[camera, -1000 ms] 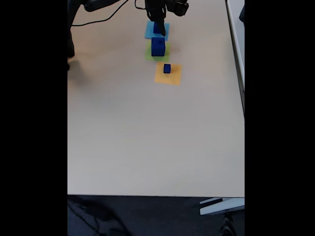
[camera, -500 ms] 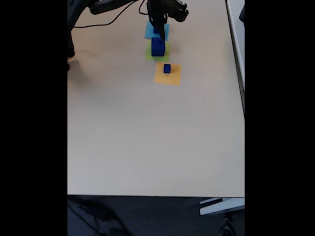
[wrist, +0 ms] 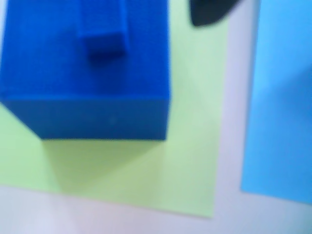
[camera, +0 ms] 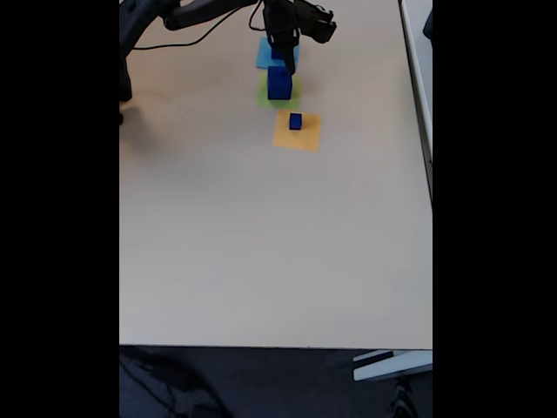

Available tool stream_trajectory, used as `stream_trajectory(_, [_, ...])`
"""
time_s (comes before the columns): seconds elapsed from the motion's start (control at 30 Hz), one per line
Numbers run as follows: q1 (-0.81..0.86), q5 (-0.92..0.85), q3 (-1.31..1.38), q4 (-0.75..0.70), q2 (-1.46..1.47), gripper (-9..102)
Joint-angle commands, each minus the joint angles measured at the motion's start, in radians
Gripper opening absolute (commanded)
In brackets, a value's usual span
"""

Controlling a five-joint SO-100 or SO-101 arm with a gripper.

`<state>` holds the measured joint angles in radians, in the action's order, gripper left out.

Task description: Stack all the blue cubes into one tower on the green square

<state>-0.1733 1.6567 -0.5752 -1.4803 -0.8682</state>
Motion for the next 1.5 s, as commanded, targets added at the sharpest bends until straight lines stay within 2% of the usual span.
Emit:
stream_trajectory(0.0, [-0.012,0.0,0.057,-0.003,-0.009,22])
stream_trajectory(1.47, [0.031,-0.094,-0.04,-0.014,0.002,17])
